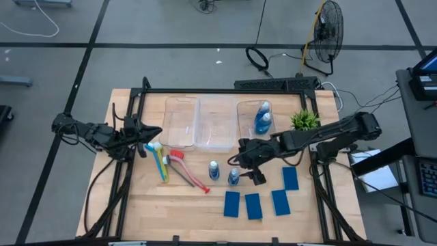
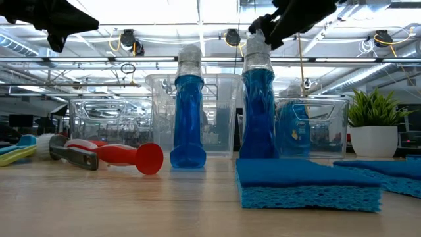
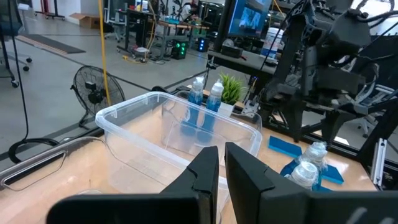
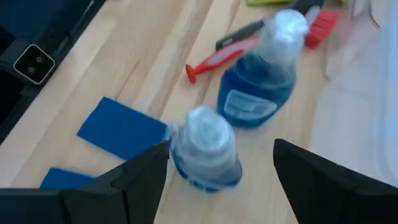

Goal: Pick & Place Kitchen Sink Supplies
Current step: Put the blue dishwashing liquid bottle into the right transparent bin

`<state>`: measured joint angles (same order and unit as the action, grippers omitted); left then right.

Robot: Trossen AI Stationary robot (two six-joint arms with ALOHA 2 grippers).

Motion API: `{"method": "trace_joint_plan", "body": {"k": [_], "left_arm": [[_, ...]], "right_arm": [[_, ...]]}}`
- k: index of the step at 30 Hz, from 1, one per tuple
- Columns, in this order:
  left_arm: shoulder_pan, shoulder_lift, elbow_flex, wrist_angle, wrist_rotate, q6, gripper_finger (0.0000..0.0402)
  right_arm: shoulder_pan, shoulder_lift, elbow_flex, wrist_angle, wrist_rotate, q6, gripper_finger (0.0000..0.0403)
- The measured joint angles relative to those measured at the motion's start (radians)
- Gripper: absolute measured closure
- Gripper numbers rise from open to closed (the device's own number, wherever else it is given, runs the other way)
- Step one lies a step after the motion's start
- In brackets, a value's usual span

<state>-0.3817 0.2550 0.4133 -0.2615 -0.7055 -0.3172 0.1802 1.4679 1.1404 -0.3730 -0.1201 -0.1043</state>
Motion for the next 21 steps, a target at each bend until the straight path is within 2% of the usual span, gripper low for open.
{"method": "trace_joint_plan", "body": {"k": [16,18,21], "left_arm": [[0.0,0.0,0.0,0.0,-0.003,0.004,0.0369],[0.0,0.0,0.0,0.0,-0.003,0.004,0.0369],[0.0,0.0,0.0,0.0,-0.003,0.001,0.0369]], "right_arm": [[-0.005,0.067,0.0,0.056,-0.019,-0.023,0.0124],[-0.004,0.08,0.0,0.057,-0.06,-0.023,0.0124],[-0.004,0.116,0.002,0.094,-0.068,-0.021,0.0124]]}}
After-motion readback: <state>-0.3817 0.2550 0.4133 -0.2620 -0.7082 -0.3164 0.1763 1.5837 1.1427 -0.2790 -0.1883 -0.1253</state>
